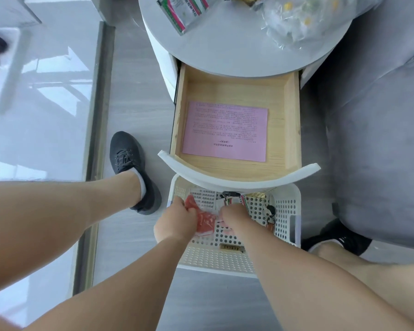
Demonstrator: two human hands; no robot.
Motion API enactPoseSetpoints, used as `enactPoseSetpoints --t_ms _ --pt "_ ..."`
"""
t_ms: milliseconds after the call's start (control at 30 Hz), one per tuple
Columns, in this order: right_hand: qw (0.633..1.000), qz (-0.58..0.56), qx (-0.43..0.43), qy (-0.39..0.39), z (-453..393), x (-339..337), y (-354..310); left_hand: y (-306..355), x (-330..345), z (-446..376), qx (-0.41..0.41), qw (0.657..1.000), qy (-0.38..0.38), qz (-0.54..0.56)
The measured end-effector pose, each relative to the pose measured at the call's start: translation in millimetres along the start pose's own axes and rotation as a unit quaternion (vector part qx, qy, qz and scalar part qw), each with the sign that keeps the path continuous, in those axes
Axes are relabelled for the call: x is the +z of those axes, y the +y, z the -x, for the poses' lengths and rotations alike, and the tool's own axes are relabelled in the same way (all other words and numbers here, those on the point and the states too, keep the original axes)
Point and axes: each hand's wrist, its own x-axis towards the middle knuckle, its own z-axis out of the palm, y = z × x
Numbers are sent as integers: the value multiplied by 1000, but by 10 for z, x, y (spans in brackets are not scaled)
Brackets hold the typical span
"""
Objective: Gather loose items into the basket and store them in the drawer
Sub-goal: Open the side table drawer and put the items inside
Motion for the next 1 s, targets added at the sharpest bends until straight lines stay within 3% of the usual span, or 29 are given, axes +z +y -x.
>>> enactPoseSetpoints --t_ms 133,333,433,567,667,733,800,900,1000 --pt "994 -85 50 45 -8 283 -94 -9 -30 -45 34 999 7 -23" --pt "986 -131 104 -17 6 486 -262 -72 20 -88 33 999 -20 -17" --pt "986 -136 97 -8 43 405 -298 -55 -5 -51 47 998 -43 -25" --pt "998 31 12 47 261 4 -213 30 -121 37 108 985 -124 -46" --pt "976 186 -99 49 501 -446 -46 108 -272 131 180 958 -210 -68" --pt "961 244 -128 35 744 -726 -20 224 -421 270 215 940 -260 -52" --pt "955 258 -143 32 857 -921 -7 414 -644 447 238 927 -291 -15" --pt "969 207 -130 25 1088 -1126 -17 716 -1044 689 262 922 -270 91" --pt "965 213 -152 -10 1433 -1185 -113 902 -1439 796 276 896 -273 217"
